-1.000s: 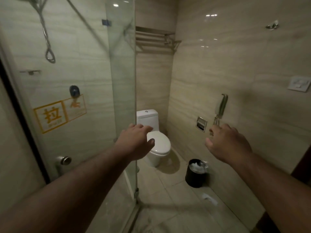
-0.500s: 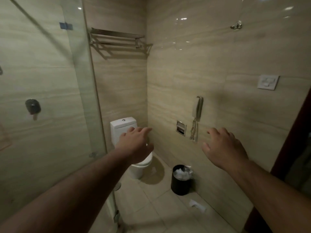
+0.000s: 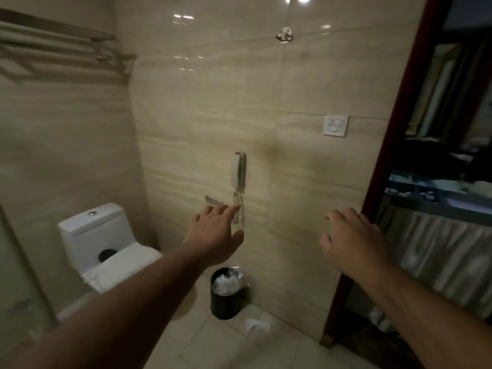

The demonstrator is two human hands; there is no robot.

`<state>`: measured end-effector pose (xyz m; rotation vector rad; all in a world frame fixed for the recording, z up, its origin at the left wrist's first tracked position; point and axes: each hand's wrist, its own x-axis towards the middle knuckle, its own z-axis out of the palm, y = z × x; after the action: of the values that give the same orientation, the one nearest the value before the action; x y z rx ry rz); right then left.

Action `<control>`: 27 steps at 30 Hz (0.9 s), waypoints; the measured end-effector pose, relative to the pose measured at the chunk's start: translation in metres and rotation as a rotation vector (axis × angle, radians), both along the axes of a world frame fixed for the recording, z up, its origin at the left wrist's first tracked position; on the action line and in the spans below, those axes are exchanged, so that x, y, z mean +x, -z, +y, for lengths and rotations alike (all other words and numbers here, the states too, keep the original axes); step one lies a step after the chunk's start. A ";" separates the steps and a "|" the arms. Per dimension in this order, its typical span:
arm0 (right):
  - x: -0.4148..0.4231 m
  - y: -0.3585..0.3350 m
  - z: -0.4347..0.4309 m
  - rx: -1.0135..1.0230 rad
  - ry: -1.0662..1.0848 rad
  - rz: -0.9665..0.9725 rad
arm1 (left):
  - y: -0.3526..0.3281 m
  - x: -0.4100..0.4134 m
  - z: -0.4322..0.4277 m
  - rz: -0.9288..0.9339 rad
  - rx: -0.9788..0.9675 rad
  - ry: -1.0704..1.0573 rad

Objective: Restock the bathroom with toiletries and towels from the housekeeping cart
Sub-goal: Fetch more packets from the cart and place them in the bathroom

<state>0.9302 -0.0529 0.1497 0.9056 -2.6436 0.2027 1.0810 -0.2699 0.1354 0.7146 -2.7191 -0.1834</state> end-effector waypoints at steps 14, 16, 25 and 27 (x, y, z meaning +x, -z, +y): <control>-0.113 0.035 0.070 -0.208 0.226 -0.108 | 0.028 -0.161 0.050 -0.030 0.051 0.228; -0.135 0.035 0.075 -0.231 0.222 -0.086 | 0.019 -0.184 0.052 -0.033 0.038 0.233; -0.231 0.021 0.095 -0.214 0.206 -0.051 | 0.004 -0.267 0.063 -0.007 -0.034 0.281; -0.245 0.021 0.097 -0.172 0.232 -0.087 | 0.005 -0.282 0.064 -0.009 -0.045 0.277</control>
<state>0.6855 0.0439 0.1284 0.5423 -2.7318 0.4116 0.7991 -0.2062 0.1303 0.3238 -2.8118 -0.1823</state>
